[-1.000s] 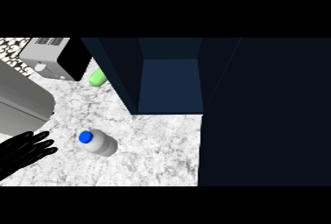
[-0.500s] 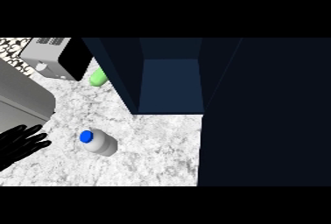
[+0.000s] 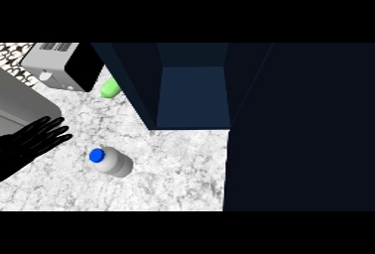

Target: Pick up the bottled water, place it into the cabinet and close the cabinet

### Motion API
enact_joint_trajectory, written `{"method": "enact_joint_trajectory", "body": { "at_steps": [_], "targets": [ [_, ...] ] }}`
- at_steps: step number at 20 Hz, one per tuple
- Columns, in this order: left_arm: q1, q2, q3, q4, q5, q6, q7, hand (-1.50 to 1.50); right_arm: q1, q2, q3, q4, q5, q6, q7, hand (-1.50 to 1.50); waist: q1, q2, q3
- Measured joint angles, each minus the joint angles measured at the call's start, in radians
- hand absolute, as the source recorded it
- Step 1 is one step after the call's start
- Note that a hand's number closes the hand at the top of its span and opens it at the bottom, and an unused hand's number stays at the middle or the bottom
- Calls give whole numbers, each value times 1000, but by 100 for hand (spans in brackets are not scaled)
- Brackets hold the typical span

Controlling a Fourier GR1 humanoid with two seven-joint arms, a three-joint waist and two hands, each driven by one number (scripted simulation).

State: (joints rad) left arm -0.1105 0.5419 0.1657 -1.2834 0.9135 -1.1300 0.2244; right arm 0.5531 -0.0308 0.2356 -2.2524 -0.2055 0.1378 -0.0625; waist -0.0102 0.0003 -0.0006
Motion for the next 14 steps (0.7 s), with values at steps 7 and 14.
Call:
{"method": "enact_joint_trajectory", "body": {
  "at_steps": [7,14],
  "targets": [
    [-87,-99,92,116,-250,-39,-60,-150,23,-9,16,3,9,15,-34,-150,-2,1,-1],
    [-168,-188,137,207,-511,-42,-139,-150,77,-26,25,-2,-3,43,-81,-150,-11,3,-1]
  ]
}}
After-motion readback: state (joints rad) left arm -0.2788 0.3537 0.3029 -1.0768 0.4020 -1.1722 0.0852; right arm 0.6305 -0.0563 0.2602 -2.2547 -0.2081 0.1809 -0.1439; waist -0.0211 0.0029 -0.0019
